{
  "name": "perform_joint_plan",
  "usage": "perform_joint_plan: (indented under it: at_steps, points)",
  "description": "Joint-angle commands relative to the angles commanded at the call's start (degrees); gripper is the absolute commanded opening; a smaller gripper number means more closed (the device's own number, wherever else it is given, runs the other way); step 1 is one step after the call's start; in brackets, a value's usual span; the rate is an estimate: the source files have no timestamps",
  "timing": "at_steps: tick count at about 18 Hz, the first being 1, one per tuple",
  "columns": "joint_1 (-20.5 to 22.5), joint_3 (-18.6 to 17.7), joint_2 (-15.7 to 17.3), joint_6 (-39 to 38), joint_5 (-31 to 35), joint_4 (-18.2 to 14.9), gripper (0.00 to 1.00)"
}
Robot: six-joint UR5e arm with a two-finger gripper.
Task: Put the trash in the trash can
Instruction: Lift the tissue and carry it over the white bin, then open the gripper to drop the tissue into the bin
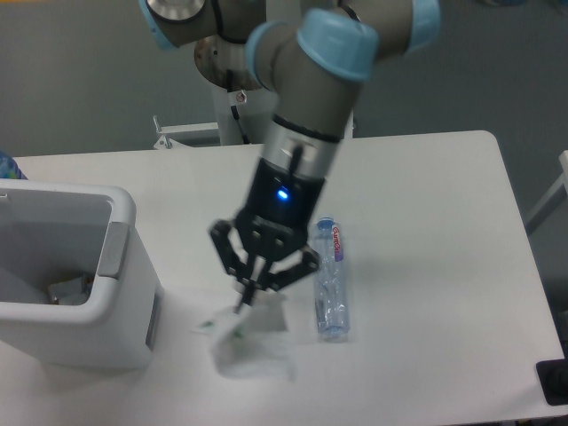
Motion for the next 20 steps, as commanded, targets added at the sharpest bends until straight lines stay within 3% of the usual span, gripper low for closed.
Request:
perform_joint_plan:
  at_steps: [9,10,11,12,13,14,20]
  points:
    - [-8.5,-6.9,6.9,-0.4,0.7,0.0,0.03]
    - [-9.3,-7.6,7.1,-0.1,0.7,0.1,0.12]
    - [-10.1,-7.9,7.1,0.1,0.7,0.3,0.32]
    - [-10.6,-8.3,7.1,0.2,0.7,0.3,0.45]
    - [-10.8,-8.3,6.8,0.8,0.7,0.3,0.76]
    - [-10.8,-8.3,6.5,1.6,0.7,0.4,1.00]
    - [-10.8,-7.9,6.5,1.8,0.7,0.4,1.00]
